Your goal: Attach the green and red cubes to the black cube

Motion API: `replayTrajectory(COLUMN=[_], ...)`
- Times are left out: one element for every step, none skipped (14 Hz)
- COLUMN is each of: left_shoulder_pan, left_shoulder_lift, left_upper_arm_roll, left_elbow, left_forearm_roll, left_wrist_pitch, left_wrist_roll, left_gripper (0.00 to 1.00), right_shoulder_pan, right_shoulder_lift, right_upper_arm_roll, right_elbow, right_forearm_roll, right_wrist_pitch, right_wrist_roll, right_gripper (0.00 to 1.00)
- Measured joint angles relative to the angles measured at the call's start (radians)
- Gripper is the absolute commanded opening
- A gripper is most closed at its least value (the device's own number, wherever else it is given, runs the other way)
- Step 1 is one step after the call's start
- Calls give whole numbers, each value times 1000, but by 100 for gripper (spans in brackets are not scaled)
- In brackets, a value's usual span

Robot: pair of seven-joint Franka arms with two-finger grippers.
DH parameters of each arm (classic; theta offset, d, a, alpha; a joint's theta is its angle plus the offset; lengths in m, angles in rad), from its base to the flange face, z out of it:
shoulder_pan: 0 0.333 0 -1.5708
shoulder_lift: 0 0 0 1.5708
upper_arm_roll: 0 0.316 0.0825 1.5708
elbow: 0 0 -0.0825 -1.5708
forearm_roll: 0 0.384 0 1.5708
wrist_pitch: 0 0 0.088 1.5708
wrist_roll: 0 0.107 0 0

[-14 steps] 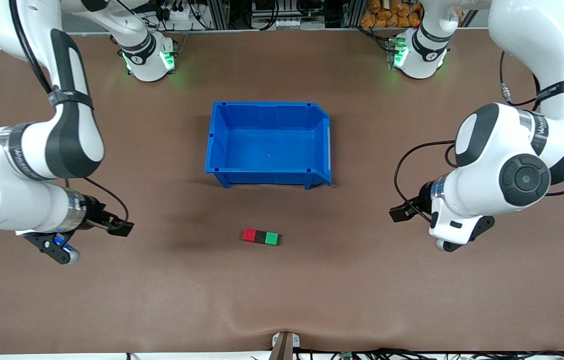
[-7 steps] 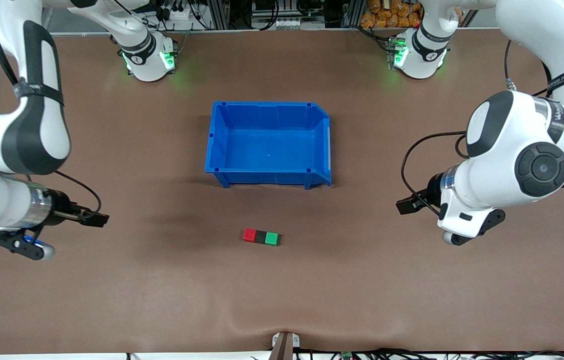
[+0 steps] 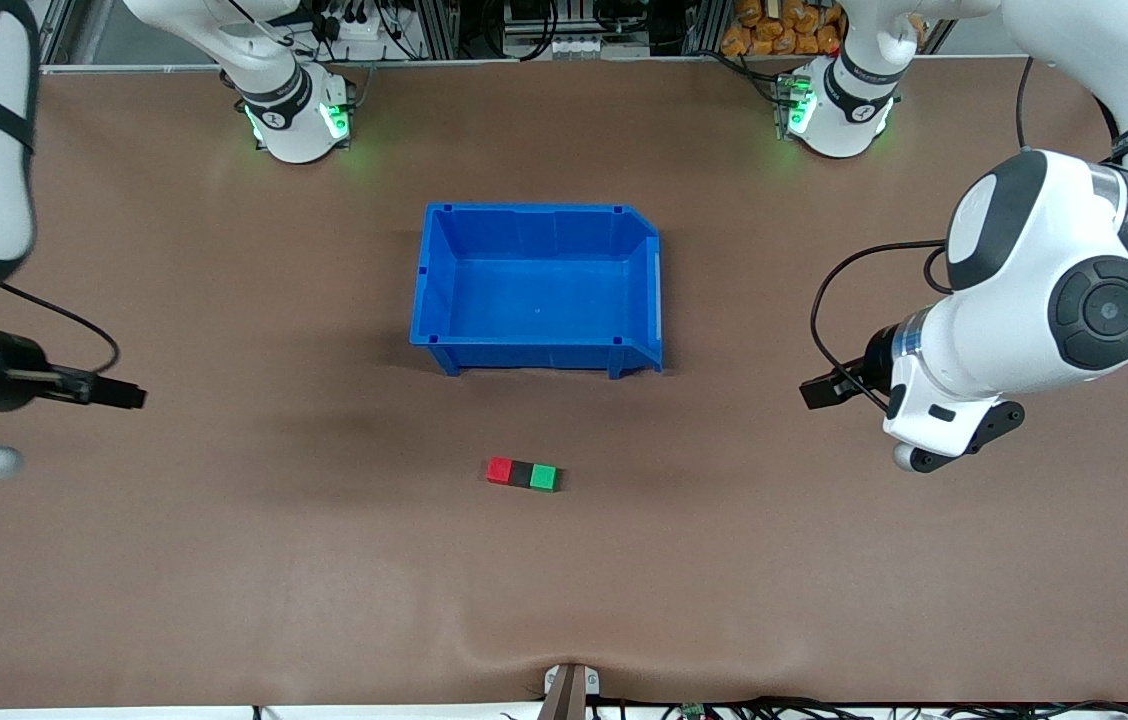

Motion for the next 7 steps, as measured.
replayTrajectory(left_shoulder_pan=[0,0,0,0,0,0,0], left_shoulder_lift=[-5,-11,-18,-26,-37,-49,-61], left_upper_arm_roll=[0,-1,-3,-5,-5,-5,-5], left_elbow=[-1,-1,-1,-1,-2,-2,-2], left_forearm_roll=[0,0,0,0,0,0,0], left_wrist_pitch=[-3,-4,-5,-5,-5,-7,-13], left_wrist_roll=[3,10,21,36,52,68,78], left_gripper=[100,100,100,100,100,100,100], right_shoulder_pan=[-12,-21,-26,-30,-32,-34,-35], right_shoulder_lift=[-10,-20,-29,-37,-45,-53,-59], right_upper_arm_roll=[0,0,0,0,0,0,0], right_elbow=[0,0,-1,-1,-1,-3,-4], right_forearm_roll=[0,0,0,0,0,0,0], right_wrist_pitch=[-10,-19,-27,-36,-47,-58,-64], right_wrist_roll=[-18,-31,-39,-41,-44,-45,-46], right_gripper=[100,100,100,100,100,100,100])
